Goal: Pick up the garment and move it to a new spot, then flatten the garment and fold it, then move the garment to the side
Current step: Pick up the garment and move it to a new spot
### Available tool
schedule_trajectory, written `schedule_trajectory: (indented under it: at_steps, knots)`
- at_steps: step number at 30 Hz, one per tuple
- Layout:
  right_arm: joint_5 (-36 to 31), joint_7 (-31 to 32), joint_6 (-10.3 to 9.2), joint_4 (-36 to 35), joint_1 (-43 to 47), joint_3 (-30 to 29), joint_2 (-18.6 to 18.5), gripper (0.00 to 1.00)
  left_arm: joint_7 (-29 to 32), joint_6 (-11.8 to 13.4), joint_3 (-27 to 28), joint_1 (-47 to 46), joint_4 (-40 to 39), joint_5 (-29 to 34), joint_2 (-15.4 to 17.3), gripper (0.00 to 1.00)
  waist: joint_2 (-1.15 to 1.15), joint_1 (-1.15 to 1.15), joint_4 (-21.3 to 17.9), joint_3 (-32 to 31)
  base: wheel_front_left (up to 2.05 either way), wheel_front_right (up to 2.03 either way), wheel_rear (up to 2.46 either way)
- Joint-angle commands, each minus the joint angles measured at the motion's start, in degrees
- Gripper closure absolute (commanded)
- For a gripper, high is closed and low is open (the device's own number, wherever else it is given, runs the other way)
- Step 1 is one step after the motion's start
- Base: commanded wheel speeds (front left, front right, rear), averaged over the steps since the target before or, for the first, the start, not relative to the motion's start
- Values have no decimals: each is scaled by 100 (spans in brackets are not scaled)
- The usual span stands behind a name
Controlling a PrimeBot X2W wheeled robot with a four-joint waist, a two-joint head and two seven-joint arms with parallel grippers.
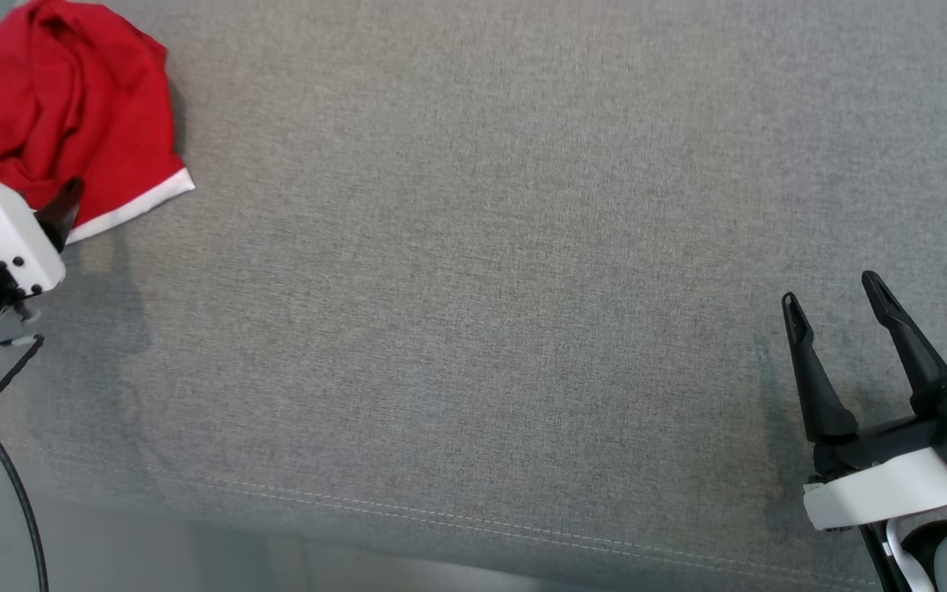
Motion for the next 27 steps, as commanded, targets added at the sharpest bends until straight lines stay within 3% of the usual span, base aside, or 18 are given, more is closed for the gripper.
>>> schedule_trajectory:
  at_steps: [1, 4, 6, 7, 8, 9, 10, 18, 27]
  knots:
    - [-44, 46, -1, -227, -97, 133, -65, 0, -85, -39, 132, -259, 10, 21, 457, 0, 0, 0, -56, 179, 0, 0, 0]
    - [-68, 117, -1, -354, -138, 111, -113, 0, -265, -33, 148, -364, 312, 20, 454, 0, 0, 0, -97, 341, 0, 0, 0]
    - [-81, 157, -1, -436, -160, 99, -142, 0, -371, -29, 150, -444, 481, 24, 446, 7, 0, 0, -129, 439, 0, 0, 0]
    - [-88, 175, -1, -474, -165, 87, -151, 0, -433, -29, 153, -488, 550, 22, 435, 19, 0, 0, -142, 480, 0, 0, 0]
    - [-97, 191, -1, -513, -168, 71, -156, 0, -478, -22, 147, -532, 622, 31, 429, 53, 0, 0, -149, 519, 0, 0, 0]
    - [-112, 208, -1, -552, -173, 47, -155, 0, -545, 10, 141, -579, 687, 52, 434, 95, 0, 0, -159, 562, 0, 0, 0]
    - [-127, 220, -1, -580, -175, 29, -155, 0, -580, 51, 125, -617, 765, 75, 428, 100, 0, 0, -163, 583, 0, 0, 0]
    - [-116, 228, -1, -622, -138, -52, -103, 0, -1028, 244, -46, -943, 1051, 324, 506, 100, 0, 0, -93, 520, 0, 0, 0]
    - [-45, 112, -1, -429, -111, -74, -4, 0, -1752, 196, -323, -1306, 814, 675, 652, 100, 0, 0, 48, 131, 0, 0, 0]
